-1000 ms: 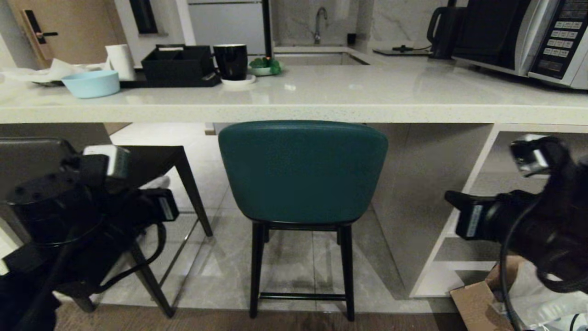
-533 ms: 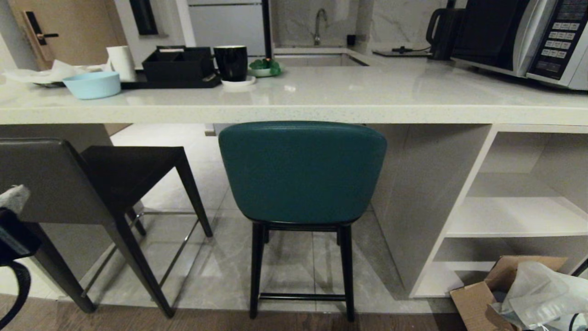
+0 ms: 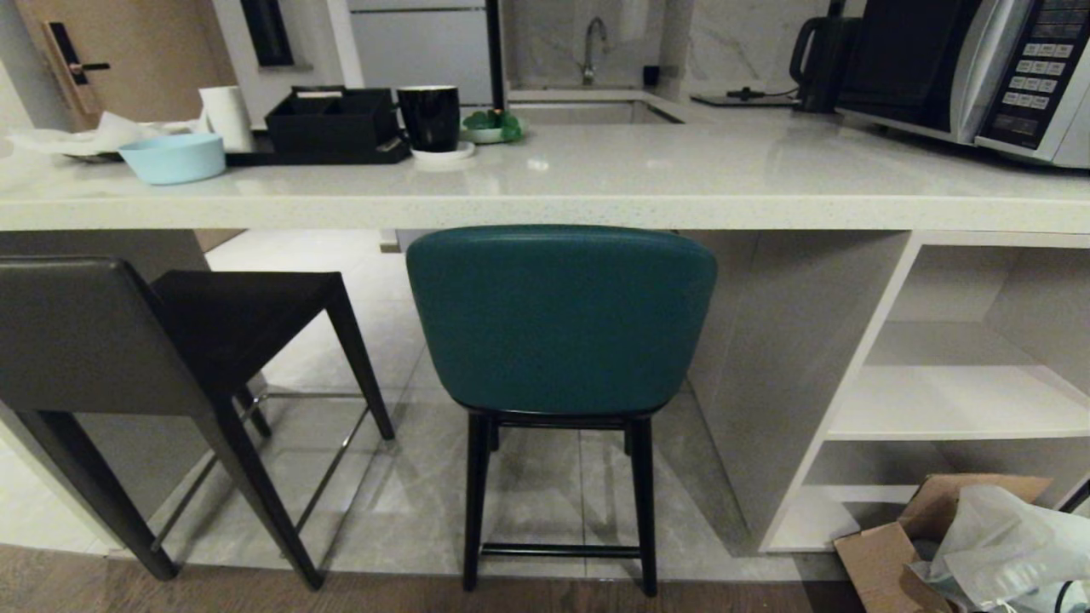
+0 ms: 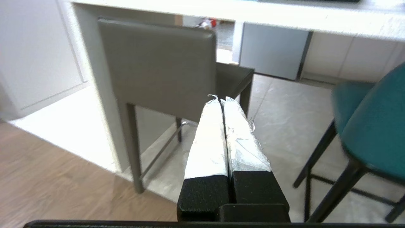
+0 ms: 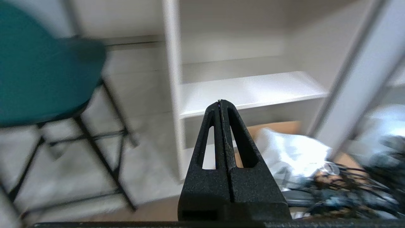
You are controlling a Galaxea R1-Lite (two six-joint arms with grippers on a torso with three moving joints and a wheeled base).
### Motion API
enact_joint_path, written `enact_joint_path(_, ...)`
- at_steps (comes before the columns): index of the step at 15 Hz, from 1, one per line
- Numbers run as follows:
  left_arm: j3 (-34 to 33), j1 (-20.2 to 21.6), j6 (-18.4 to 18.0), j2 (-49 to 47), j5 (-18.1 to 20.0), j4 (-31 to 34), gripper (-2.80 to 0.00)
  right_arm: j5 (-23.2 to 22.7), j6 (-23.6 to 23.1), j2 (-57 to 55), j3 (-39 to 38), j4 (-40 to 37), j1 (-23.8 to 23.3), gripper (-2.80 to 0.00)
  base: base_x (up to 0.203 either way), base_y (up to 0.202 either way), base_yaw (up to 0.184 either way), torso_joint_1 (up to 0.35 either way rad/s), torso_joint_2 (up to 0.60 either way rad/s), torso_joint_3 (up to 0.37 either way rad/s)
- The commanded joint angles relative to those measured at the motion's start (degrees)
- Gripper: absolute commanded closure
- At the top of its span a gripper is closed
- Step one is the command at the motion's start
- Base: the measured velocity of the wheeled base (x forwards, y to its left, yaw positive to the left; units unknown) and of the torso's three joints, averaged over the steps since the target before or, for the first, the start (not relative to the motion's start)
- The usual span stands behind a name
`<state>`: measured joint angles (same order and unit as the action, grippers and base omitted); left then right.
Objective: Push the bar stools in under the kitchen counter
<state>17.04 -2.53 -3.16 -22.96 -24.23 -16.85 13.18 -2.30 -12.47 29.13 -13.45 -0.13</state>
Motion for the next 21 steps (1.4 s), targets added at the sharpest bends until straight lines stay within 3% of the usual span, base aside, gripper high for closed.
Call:
enact_joint_path(1,-4.23,1.07,-0.28,6.17,-0.4,0.46,0.0,-6.45,-0.16,10.47,-1.1,-5.3,-0.12,0.0,0.0,0.0,0.0,0.0,0.0,0.0)
enact_joint_path(4,-13.5,2.1,-2.42,13.65,0.94,0.61,0.0,-10.55,-0.28,12.58,-7.7,-5.34,-0.13,0.0,0.0,0.0,0.0,0.0,0.0,0.0)
enact_joint_path(6,-17.26,2.23,-3.32,18.35,8.42,1.32,0.0,-11.75,-2.24,12.56,-13.8,-0.07,-0.14,0.0,0.0,0.0,0.0,0.0,0.0,0.0)
enact_joint_path(8,-17.33,2.28,-2.84,22.54,20.28,8.12,0.0,-13.73,-6.24,12.56,-22.45,8.53,-0.13,0.0,0.0,0.0,0.0,0.0,0.0,0.0)
enact_joint_path(9,-17.92,2.32,-2.53,22.91,24.12,11.36,0.0,-14.82,-9.35,12.56,-27.06,13.51,-0.13,0.0,0.0,0.0,0.0,0.0,0.0,0.0)
enact_joint_path(11,-18.18,2.27,-1.4,22.96,24.44,14.72,0.0,-16.37,-10.69,12.56,-29.33,15.74,-0.13,0.0,0.0,0.0,0.0,0.0,0.0,0.0)
enact_joint_path(14,-18.18,2.53,2.71,22.97,24.23,14.57,0.0,-16.06,-4.4,12.52,-29.12,13.08,-0.13,0.0,0.0,0.0,0.0,0.0,0.0,0.0)
enact_joint_path(19,-18.09,2.53,0.96,22.82,24.57,14.83,0.0,-15.16,-2.57,12.47,-29.09,13.37,-0.13,0.0,0.0,0.0,0.0,0.0,0.0,0.0)
enact_joint_path(21,-17.65,2.53,2.18,22.69,24.4,15.52,0.0,-14.94,-2.35,12.47,-29.05,13.37,-0.13,0.0,0.0,0.0,0.0,0.0,0.0,0.0)
